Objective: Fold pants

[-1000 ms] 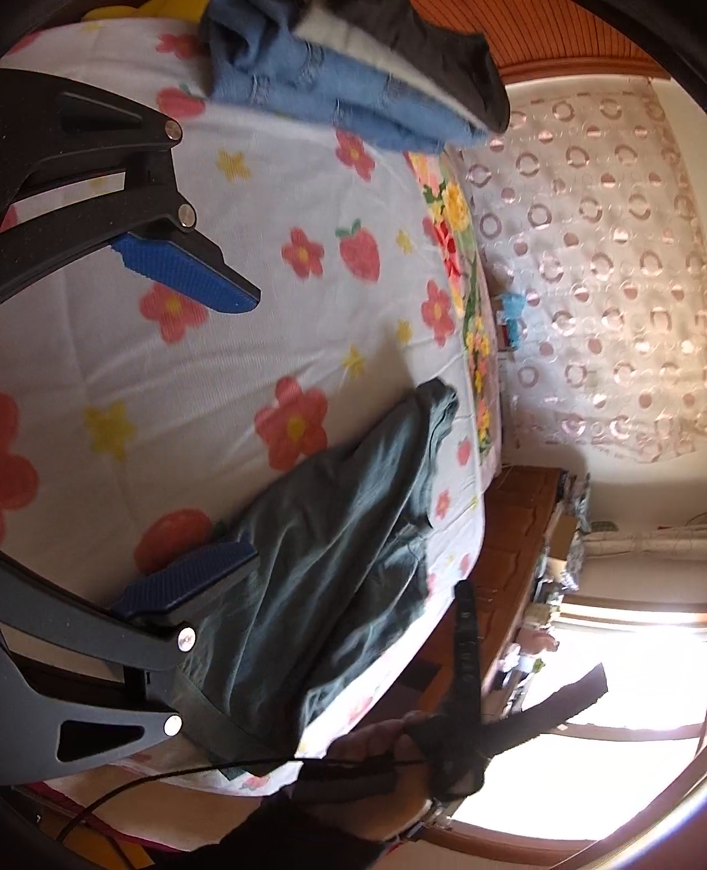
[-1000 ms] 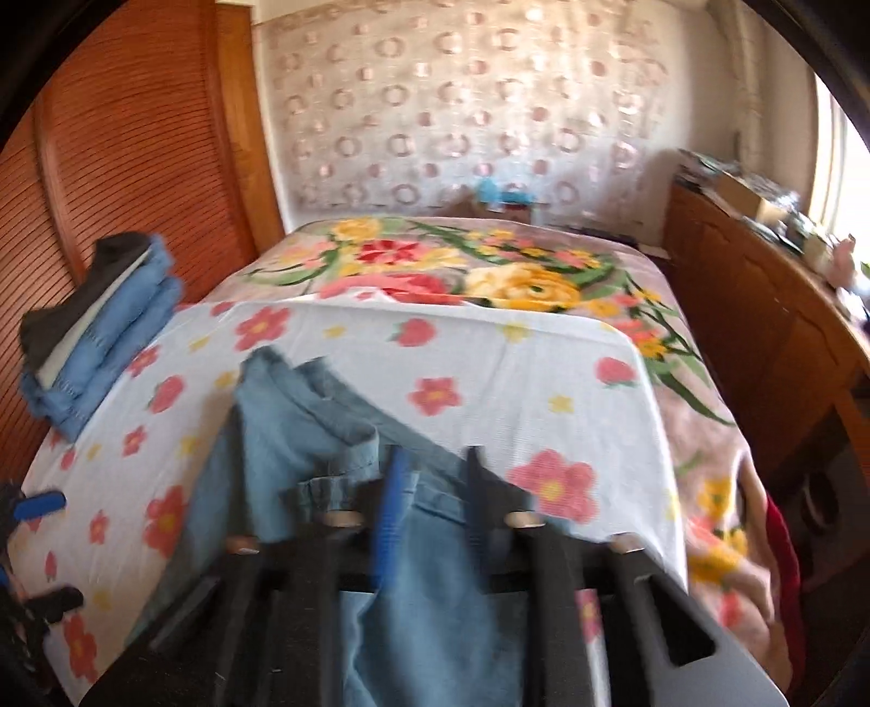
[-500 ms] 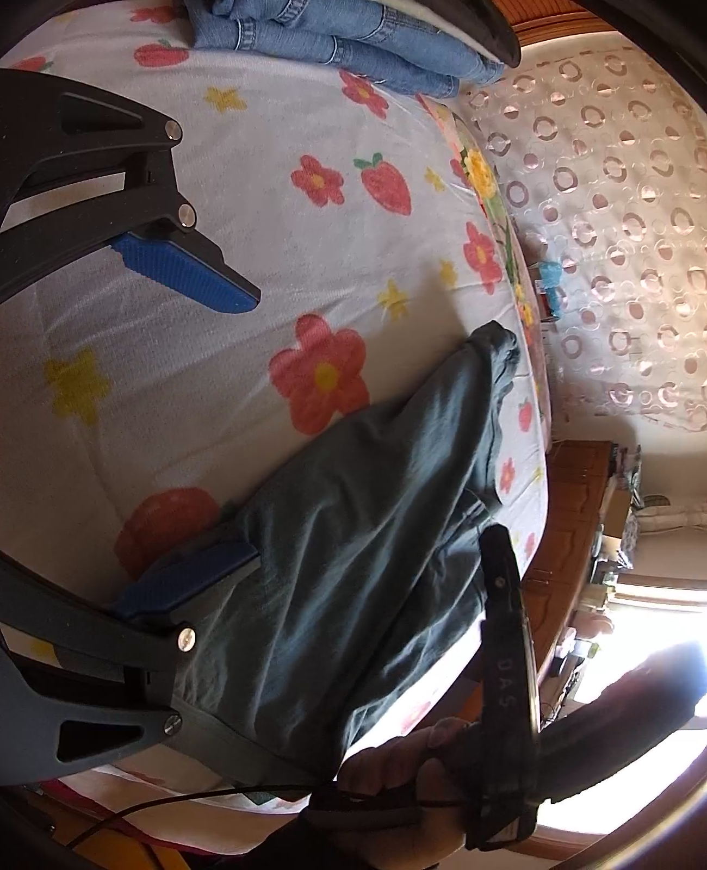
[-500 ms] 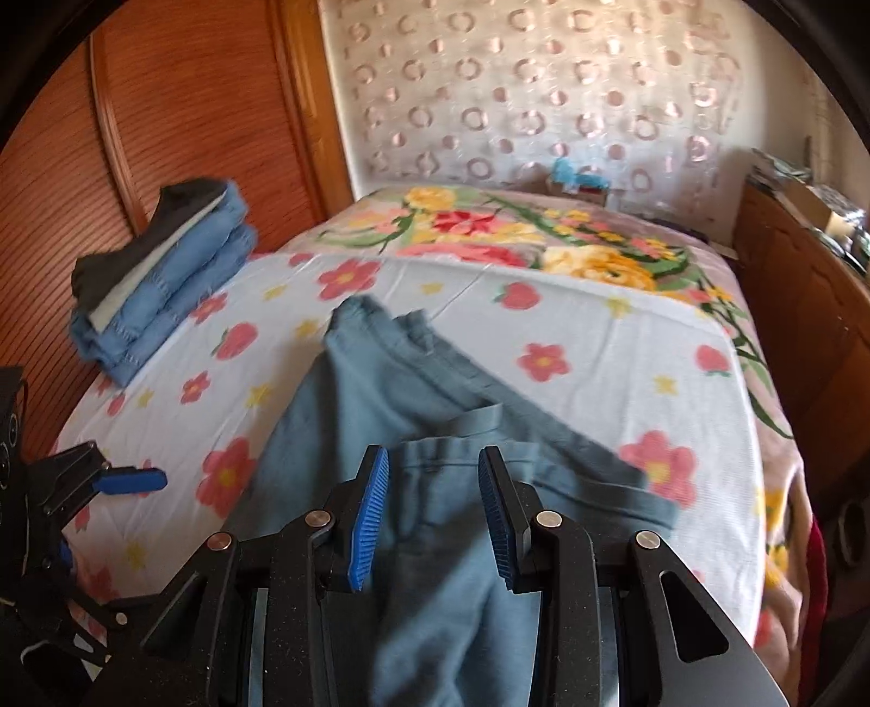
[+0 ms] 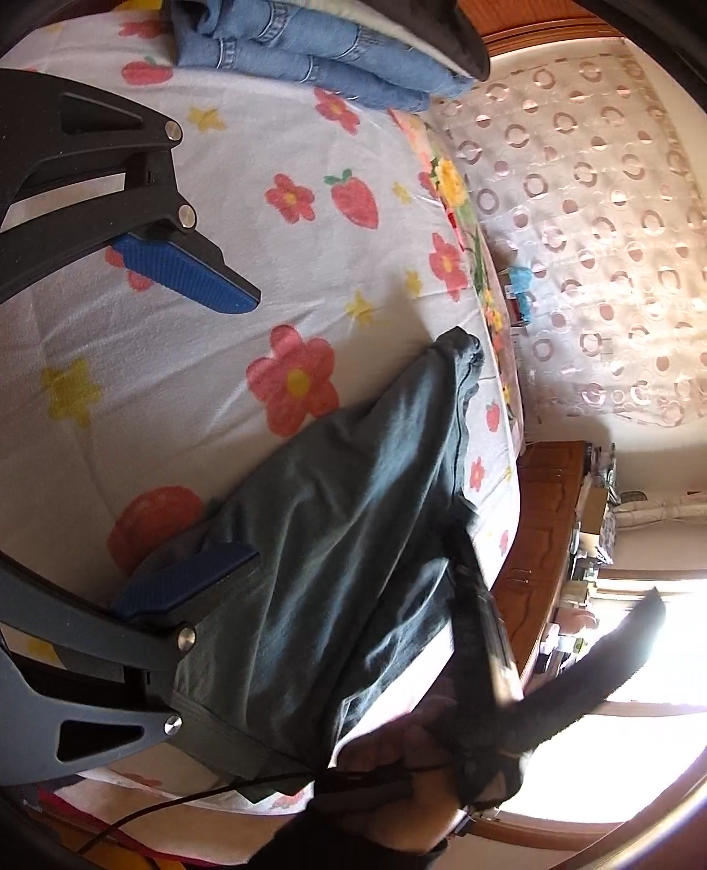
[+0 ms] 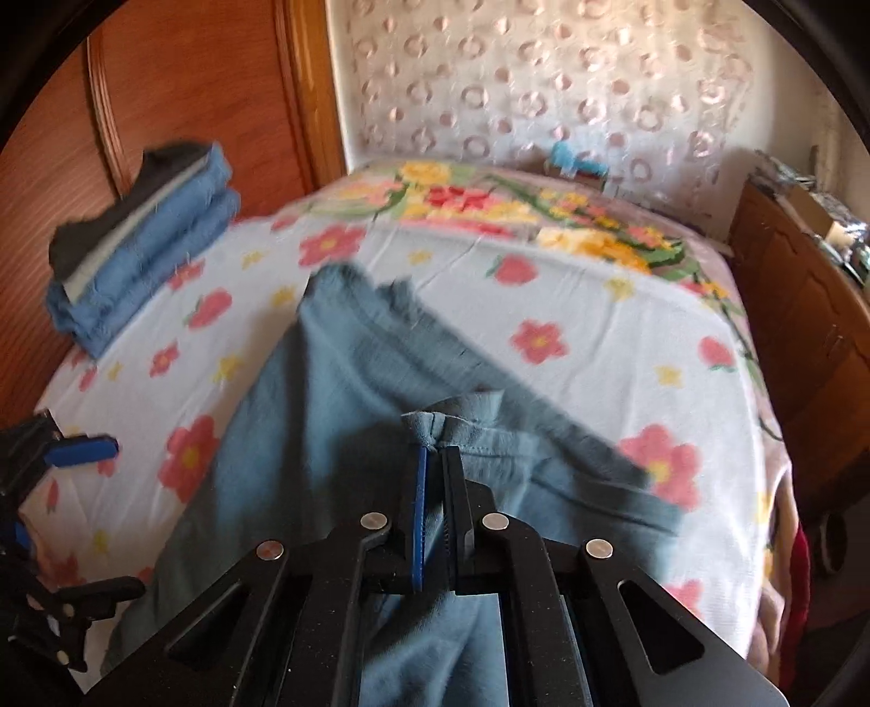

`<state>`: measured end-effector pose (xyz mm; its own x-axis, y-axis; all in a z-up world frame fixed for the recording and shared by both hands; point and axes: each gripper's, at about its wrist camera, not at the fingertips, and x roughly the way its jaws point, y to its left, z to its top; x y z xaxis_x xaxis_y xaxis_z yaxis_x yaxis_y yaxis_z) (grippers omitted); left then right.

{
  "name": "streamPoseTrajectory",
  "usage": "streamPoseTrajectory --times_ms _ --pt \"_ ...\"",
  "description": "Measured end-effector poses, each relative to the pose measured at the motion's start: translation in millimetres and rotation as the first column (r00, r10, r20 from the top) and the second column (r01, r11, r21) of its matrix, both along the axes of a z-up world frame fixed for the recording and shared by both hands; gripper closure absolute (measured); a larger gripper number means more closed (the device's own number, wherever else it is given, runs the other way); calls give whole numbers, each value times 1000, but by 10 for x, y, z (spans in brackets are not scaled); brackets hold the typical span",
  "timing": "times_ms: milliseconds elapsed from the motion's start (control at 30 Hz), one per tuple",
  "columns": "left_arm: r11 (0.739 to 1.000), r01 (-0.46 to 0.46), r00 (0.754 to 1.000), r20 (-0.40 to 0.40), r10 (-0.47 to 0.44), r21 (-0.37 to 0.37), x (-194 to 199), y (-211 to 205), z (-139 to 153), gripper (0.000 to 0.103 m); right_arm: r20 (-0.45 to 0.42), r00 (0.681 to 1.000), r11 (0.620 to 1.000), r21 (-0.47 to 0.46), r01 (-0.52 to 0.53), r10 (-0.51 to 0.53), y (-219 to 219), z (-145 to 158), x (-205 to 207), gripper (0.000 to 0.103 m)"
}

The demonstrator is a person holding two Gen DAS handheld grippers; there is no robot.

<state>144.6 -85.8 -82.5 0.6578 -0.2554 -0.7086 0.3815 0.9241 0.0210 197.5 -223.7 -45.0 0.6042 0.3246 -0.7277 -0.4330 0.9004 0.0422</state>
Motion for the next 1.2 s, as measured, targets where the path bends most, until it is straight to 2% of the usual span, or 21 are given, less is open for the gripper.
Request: streamPoseTrajectory --times_ms 167,400,700,900,967,1000,1033,1200 --pt "1000 3 1000 6 -3 -2 -8 5 7 16 44 996 994 76 75 -79 -388 145 -99 98" --pt "1000 -2 1000 -2 2 -2 10 16 -4 16 35 985 978 129 165 -171 -799 104 -96 98" --pt "1000 -4 1000 -9 4 2 37 11 -16 16 41 961 960 81 270 -274 -846 33 -43 100" --pt "1000 -5 1000 -17 5 8 48 -3 -32 16 35 967 964 88 249 -253 -792 41 -88 99" --pt "1000 -4 1000 -19 4 12 55 -9 -36 16 23 971 969 81 233 -236 -735 19 -87 85" --pt "1000 -4 1000 -20 4 13 56 -12 -38 16 17 972 970 78 232 -234 -746 5 -71 68" --pt "1000 -4 1000 -21 5 15 56 -13 -39 16 12 973 970 83 228 -230 -746 -7 -51 63" --pt "1000 -4 1000 -25 4 10 63 -10 -45 16 -12 973 966 119 229 -229 -760 -55 87 63"
